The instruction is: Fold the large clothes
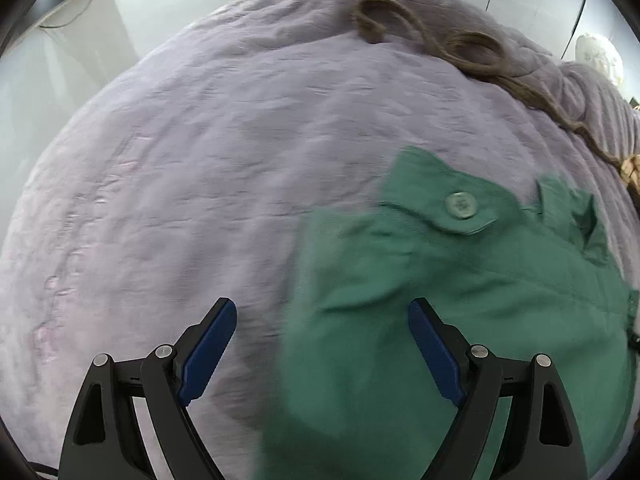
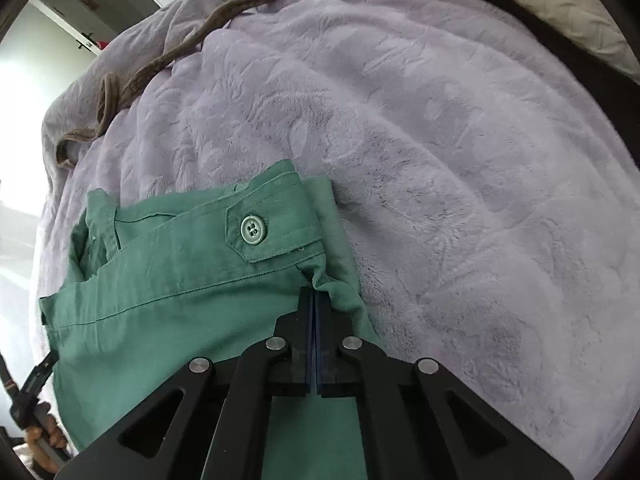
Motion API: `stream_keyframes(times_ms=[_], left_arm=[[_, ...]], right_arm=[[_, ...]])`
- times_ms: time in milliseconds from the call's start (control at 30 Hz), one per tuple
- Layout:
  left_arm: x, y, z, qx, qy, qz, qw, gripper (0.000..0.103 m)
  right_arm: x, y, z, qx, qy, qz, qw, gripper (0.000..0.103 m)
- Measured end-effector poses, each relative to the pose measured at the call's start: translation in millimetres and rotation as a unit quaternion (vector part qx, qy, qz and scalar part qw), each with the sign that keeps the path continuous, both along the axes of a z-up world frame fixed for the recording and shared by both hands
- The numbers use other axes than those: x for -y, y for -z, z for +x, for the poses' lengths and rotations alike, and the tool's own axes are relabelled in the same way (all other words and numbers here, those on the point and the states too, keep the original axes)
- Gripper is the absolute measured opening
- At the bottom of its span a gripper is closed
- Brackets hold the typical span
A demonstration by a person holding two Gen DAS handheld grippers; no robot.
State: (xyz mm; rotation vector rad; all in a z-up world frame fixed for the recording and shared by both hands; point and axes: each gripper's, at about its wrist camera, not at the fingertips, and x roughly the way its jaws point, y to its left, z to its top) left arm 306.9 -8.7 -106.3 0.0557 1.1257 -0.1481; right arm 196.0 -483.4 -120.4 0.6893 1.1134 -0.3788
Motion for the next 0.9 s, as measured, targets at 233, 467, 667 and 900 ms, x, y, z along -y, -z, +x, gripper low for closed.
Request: stream_keyframes(times_ms=[233,467,667,900], left_arm=[[-45.2,-16.7,-35.6,-0.042,0.033,-0.035,0.9980,0.088],[-60.0,-16.7,-79.9,-0.092,0.099,-0.108,0.9849,0.087],[-53.6,-10.5,-98.7,-0.120,0.145,-0.130,0.9734,0.076],[-62.8,-5.0,-92.7,-0.153,0.151,-0.161,0.9633,0.010]], right_arm=[[-64.9,-47.2,-40.6,0.077,-0.047,0.100,0.991,0.031],[-215.2,-23.4,-76.8,0.075,-0.129,0.298,0.943,0.064],[-278.4,28.3,-89.9,0.047,-0.060,0.364,0.928,0.064],[-262.6,23.5,-74.7,0.077,0.006,0.352,0.933,0.009]])
